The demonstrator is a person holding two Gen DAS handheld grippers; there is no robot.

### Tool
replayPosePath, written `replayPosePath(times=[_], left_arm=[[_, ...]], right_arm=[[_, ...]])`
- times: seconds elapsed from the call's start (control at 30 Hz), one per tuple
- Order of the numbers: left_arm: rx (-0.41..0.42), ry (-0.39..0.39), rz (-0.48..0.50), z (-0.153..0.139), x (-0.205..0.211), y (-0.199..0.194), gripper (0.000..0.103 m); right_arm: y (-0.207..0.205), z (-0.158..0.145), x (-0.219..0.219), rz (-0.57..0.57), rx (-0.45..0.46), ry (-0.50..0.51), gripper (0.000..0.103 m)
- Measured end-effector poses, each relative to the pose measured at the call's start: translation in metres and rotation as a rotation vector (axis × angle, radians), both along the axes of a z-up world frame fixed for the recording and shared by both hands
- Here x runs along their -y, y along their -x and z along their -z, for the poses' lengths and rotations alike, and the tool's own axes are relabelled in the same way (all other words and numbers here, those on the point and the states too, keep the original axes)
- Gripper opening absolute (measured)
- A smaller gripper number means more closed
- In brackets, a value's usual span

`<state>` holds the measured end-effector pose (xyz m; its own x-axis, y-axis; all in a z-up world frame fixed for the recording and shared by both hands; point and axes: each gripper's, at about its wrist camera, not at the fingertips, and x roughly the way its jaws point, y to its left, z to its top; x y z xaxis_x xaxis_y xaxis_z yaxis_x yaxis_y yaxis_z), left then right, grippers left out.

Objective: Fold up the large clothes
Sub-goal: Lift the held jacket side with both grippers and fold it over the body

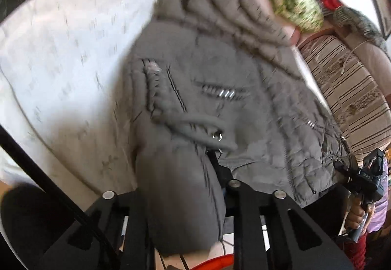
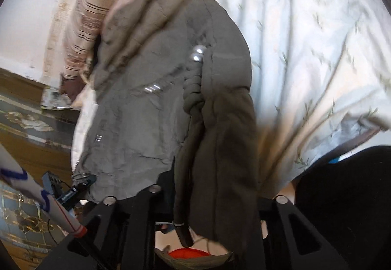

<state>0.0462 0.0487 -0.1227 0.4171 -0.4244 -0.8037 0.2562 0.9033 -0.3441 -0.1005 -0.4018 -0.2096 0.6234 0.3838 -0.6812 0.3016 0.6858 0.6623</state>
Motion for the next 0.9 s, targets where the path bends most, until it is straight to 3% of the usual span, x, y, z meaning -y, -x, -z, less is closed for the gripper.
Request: replayPosePath(times=[0.2,0.43,0.63,0.77,0.9], left_arm=[[0.117,0.045,0.007,-0.049,-0.022,0.031,0.017],[0.082,0.036,-0.012,-0.05,-0.024,0.01,0.017],[0.169,0.013,-0.041,-0.09,-0.003,-0.044,0.018],[0.22,-0.038,-0.084,-0.115,0.017,-0.108,0.018],[0.217,-0.084,-0.116,-0.131,0.035,-0.177,0.018]], right_arm=[[0.028,-0.05,0.006,0.001,0.136,-0.03,0.017],[0.027,-0.077,-0.001,-0.037,0.159,0.022,0.017],[-0.032,-0.117,0.003,-0.047,0.191,0.118,0.017],[-0.089,-0.146,0.012,-0.008,0.232,0.153,0.017],[-0.141,-0.169,0.024,0.039,0.26,0.185,0.017]])
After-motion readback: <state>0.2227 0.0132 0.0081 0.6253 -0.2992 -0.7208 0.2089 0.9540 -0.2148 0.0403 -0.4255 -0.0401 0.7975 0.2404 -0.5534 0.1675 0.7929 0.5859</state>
